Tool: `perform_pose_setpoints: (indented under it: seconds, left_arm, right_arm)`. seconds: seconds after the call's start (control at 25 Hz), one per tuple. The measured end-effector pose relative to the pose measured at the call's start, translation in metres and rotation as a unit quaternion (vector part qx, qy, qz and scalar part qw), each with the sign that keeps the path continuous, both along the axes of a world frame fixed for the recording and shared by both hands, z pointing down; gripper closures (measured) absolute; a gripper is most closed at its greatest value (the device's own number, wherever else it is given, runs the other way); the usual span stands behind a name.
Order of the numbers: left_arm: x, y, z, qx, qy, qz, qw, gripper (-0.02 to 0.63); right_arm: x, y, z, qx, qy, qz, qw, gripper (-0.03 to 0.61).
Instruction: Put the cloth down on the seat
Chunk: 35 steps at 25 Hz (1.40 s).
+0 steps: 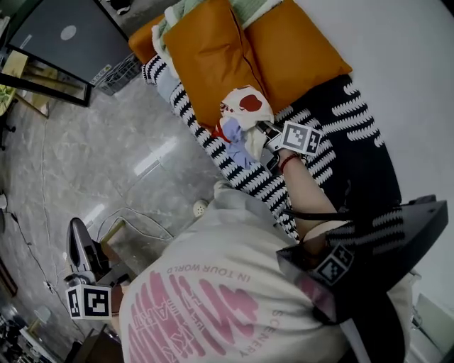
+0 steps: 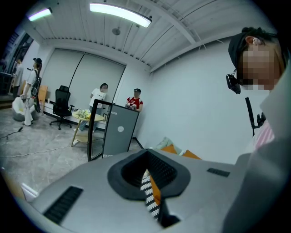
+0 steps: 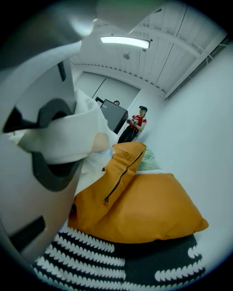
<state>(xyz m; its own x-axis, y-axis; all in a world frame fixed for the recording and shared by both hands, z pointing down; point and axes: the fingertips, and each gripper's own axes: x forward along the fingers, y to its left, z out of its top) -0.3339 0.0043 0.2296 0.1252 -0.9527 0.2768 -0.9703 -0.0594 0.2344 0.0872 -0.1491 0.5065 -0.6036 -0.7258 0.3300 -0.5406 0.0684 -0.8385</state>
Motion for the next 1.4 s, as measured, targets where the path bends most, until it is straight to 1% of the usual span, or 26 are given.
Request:
perform_pose_setpoints:
  seconds: [0.16,0.28,0.44,0.6,0.72,0.92,1.0,1.12,1.24,1.4]
  left_arm:
    - [0.005,0.006,0.003,-0.006,-0.011,-0.017,0.9998,0.604]
    - [0.007,0.014,0.006,-0.017,-0.012,-0.03,0.9993,0.604]
    - [0.006,0.02,0.007,-0.021,-0.015,-0.04,0.9989,0.604]
    - [0.01,0.009,0.0,-0.031,-0.015,-0.051,0.9981,0.604]
    - [0.014,0.004,-0.003,-0.036,-0.015,-0.059,0.9975,0.604]
    - [0.023,-0.003,-0.004,-0.039,-0.015,-0.056,0.9976,0.604]
    - [0.025,-0.006,-0.004,-0.043,-0.017,-0.057,0.9973,0.604]
    - [0.025,-0.005,-0.002,-0.05,-0.02,-0.063,0.9966,0.604]
    - [0.026,-0.002,0.0,-0.052,-0.023,-0.063,0.9964,0.604]
    - [0.027,-0.004,-0.006,-0.057,-0.025,-0.066,0.9959,0.604]
  right_arm:
    - [0.001,-0.003,0.029,-0.021,-0.008,-0.008,1.0,0.502]
    - [-0.001,-0.002,0.037,-0.028,-0.019,-0.012,0.999,0.502]
    - [-0.011,0.005,0.045,-0.033,-0.033,-0.029,0.998,0.502]
    - [-0.017,0.002,0.042,-0.044,-0.047,-0.063,0.996,0.502]
    - [-0.019,0.005,0.044,-0.052,-0.04,-0.092,0.994,0.502]
    - [-0.02,0.016,0.052,-0.072,-0.037,-0.117,0.99,0.502]
    - [-0.02,0.023,0.062,-0.086,-0.022,-0.138,0.986,0.502]
    - [-0.02,0.042,0.088,-0.12,0.016,-0.167,0.978,0.502]
    - [-0.013,0.061,0.114,-0.159,0.041,-0.173,0.971,0.503]
    - [0.001,0.081,0.135,-0.207,0.085,-0.176,0.959,0.502]
